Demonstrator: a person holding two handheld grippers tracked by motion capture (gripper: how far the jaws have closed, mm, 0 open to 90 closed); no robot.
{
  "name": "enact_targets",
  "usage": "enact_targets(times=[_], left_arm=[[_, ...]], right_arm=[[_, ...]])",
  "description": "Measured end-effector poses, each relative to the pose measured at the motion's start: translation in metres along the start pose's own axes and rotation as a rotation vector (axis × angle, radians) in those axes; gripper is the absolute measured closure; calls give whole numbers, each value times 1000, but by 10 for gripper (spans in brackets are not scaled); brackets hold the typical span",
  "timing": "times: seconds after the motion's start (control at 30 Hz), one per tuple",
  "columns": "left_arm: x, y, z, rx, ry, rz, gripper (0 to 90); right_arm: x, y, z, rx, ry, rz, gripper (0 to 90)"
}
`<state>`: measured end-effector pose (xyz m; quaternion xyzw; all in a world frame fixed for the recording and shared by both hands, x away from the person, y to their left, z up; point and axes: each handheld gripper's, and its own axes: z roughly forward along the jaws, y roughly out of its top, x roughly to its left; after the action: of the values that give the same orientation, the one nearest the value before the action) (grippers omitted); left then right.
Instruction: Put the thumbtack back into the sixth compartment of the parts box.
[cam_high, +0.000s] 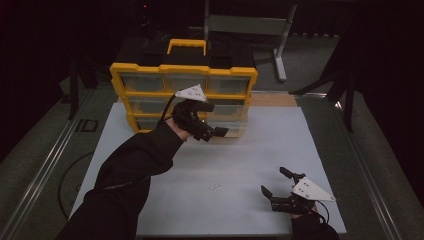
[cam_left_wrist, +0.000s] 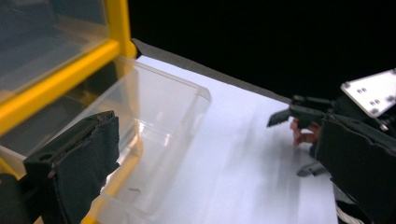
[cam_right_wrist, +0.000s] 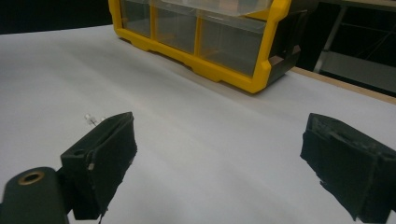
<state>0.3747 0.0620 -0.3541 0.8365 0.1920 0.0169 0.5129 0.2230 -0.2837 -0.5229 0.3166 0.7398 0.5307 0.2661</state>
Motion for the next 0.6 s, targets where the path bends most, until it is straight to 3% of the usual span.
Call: enact_targets(times=[0.13,0.5,0.6], left_arm=[[-10,-8,-3,-4,-35,3,2],[-28,-24,-6,-16,-51,51,3],[-34,-33,-2,-6,-75,56,3]], right_arm=[[0,0,0,-2,-2,-1,99],[0,1,0,-5,-3,-3,99],[0,1,-1,-6,-3,-2,99]])
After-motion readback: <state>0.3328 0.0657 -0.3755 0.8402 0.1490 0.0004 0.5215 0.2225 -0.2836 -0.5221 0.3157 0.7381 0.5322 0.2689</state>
